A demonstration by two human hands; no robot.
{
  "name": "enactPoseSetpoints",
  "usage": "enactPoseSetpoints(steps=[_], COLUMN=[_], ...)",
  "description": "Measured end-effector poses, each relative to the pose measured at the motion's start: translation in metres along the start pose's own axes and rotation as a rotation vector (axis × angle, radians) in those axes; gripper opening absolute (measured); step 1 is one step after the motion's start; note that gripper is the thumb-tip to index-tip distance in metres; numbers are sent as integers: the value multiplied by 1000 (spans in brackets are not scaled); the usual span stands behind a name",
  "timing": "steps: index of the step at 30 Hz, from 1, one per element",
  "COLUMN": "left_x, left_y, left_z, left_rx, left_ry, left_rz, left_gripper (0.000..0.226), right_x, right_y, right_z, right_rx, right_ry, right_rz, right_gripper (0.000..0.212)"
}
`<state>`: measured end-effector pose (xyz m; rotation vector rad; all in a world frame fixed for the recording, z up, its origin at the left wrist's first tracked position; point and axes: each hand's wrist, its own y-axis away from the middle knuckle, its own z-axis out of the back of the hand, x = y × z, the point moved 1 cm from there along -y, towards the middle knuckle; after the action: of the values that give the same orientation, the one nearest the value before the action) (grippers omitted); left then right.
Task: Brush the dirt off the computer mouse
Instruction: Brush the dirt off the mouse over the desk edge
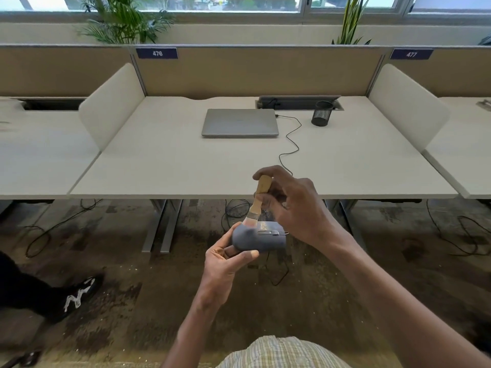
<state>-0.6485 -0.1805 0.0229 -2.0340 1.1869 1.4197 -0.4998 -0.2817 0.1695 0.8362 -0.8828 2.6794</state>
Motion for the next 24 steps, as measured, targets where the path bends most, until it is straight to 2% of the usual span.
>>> enactPoseSetpoints(steps=[4, 10, 12, 15, 20, 24], left_x=[0, 0, -1, 1, 4, 3], left_y=[0, -2, -3, -2, -2, -5], left_z=[3, 1, 1, 3, 5, 7], left_rx=[-27, -9, -11, -10, -7, -16], left_ry=[-6, -12, -16, -3, -17, -30], left_rz=[-8, -10, -10, -12, -16, -17], left_gripper=[80, 81, 86, 83, 81, 76], right_x=[-2, 2, 6, 5, 2, 12], right_y=[1, -9, -10, -13, -22, -20], right_z=[-1, -5, -8, -16, -10, -27], right_rx=[84, -4, 41, 102, 18, 133], right_ry=[11, -12, -65, -15, 39, -27], right_rz=[15, 11, 24, -11, -39, 17], right_gripper=[41, 36, 39, 42, 45, 46])
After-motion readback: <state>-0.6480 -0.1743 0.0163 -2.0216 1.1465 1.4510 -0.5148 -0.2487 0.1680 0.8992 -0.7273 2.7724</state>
